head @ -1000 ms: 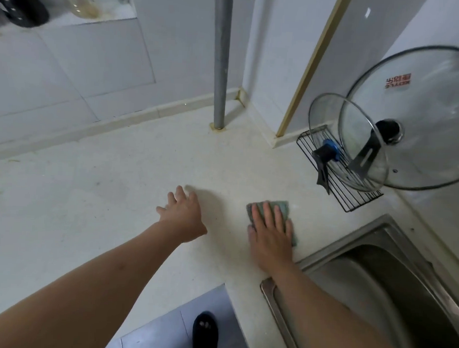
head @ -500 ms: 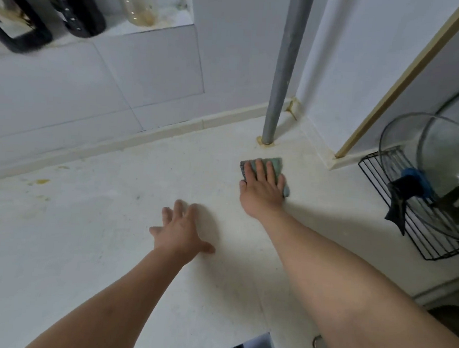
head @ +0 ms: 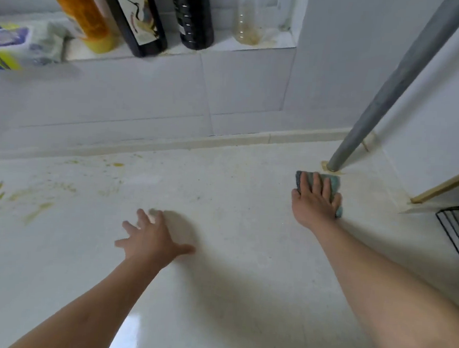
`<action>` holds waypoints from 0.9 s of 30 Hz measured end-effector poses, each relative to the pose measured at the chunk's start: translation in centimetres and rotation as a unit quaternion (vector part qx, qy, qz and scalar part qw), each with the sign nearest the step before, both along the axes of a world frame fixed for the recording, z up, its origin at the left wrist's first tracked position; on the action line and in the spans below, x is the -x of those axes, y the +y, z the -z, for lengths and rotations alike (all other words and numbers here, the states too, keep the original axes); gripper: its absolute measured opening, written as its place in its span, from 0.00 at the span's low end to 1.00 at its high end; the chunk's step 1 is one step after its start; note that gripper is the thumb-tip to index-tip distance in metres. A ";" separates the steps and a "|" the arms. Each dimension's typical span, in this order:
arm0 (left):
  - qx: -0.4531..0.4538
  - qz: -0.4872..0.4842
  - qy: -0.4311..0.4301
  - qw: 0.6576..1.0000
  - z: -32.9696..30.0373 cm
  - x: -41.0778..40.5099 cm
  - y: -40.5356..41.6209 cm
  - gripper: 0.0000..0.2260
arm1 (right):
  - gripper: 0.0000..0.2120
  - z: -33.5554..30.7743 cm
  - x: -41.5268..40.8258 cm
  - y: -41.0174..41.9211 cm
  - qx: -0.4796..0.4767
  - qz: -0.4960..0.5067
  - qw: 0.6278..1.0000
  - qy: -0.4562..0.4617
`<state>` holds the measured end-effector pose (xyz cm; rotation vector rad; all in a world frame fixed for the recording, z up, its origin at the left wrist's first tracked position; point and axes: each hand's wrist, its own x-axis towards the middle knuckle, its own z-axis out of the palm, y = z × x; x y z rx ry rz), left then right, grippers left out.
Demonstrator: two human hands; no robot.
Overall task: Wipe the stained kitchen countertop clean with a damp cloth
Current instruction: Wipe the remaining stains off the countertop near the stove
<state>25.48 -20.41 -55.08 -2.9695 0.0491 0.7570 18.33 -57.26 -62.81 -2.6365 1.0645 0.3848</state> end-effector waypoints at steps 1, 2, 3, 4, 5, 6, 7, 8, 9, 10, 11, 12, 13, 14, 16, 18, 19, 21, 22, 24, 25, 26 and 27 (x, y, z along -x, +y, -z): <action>-0.004 -0.056 0.009 0.998 -0.2 -0.7 0.9 0.65 | 0.29 -0.1 -1.8 0.9 -0.010 0.007 1.000 0.001; 0.000 -0.094 0.017 0.995 -0.4 -1.3 1.7 0.64 | 0.30 -0.2 -3.5 2.0 -0.017 0.008 1.000 0.002; 0.008 -0.113 0.019 0.993 -0.3 -1.8 2.4 0.64 | 0.30 -0.2 -5.0 3.1 -0.022 0.005 1.000 0.001; 0.017 -0.119 0.015 0.993 -0.2 -2.3 3.2 0.63 | 0.30 -0.2 -6.7 4.3 -0.027 0.002 1.000 -0.001; 0.022 -0.119 0.010 0.993 0.0 -2.9 4.0 0.61 | 0.30 -0.3 -8.2 5.5 -0.030 0.000 1.000 -0.006; 0.025 -0.116 0.007 0.993 0.1 -3.3 4.4 0.60 | 0.30 -0.3 -9.4 6.4 -0.029 0.005 1.000 -0.009; 0.031 -0.119 0.008 0.992 0.2 -3.8 4.8 0.58 | 0.30 -0.3 -10.3 7.5 -0.028 0.013 0.999 -0.012; 0.043 -0.126 0.013 0.991 0.4 -4.3 5.1 0.55 | 0.30 -0.3 -11.2 8.4 -0.024 0.018 0.999 -0.013; 0.059 -0.130 0.020 0.990 0.5 -4.5 5.2 0.51 | 0.30 -0.1 -11.7 9.2 -0.019 0.020 1.000 -0.016; 0.070 -0.131 0.025 0.989 0.7 -4.8 5.3 0.49 | 0.30 0.1 -12.2 10.0 -0.013 0.017 1.000 -0.018; 0.074 -0.131 0.027 0.988 0.9 -5.0 5.4 0.47 | 0.30 0.3 -12.9 10.9 -0.009 0.005 1.000 -0.021; 0.073 -0.128 0.030 0.989 1.1 -5.2 5.4 0.47 | 0.30 0.4 -13.5 12.0 -0.007 -0.013 1.000 -0.023; 0.070 -0.126 0.029 0.989 1.3 -5.3 5.4 0.47 | 0.30 0.4 -14.2 13.4 -0.011 -0.035 0.999 -0.027; 0.069 -0.126 0.026 0.989 1.5 -5.3 5.5 0.47 | 0.30 0.4 -15.1 15.1 -0.019 -0.061 0.997 -0.034; 0.072 -0.123 0.021 0.990 1.6 -5.4 5.4 0.48 | 0.30 0.4 -17.2 18.4 -0.028 -0.111 0.992 -0.050; 0.062 -0.107 0.020 0.992 1.8 -5.4 5.4 0.50 | 0.30 0.1 -19.3 21.2 -0.034 -0.133 0.989 -0.062; 0.048 -0.090 0.021 0.995 1.8 -5.4 5.7 0.51 | 0.31 -0.1 -20.3 22.5 -0.043 -0.124 0.989 -0.062; 0.023 -0.031 0.013 0.999 1.6 -5.9 6.7 0.53 | 0.32 0.0 -21.6 24.6 -0.045 -0.104 0.991 -0.063; 0.017 -0.005 0.009 1.000 1.5 -6.3 7.3 0.53 | 0.32 0.1 -21.8 25.4 -0.049 -0.114 0.990 -0.066; 0.027 0.010 0.004 1.000 0.7 -7.7 8.8 0.51 | 0.30 0.0 -21.3 26.3 -0.065 -0.174 0.980 -0.076; 0.039 0.008 0.002 0.999 0.2 -8.5 9.8 0.47 | 0.29 0.1 -20.8 26.2 -0.060 -0.212 0.972 -0.084; 0.049 0.006 -0.005 0.999 -0.2 -9.3 11.0 0.43 | 0.28 0.1 -20.4 25.8 -0.047 -0.254 0.962 -0.086; 0.055 0.005 -0.017 0.998 -0.4 -9.8 12.2 0.39 | 0.28 0.1 -20.1 24.8 -0.042 -0.283 0.955 -0.081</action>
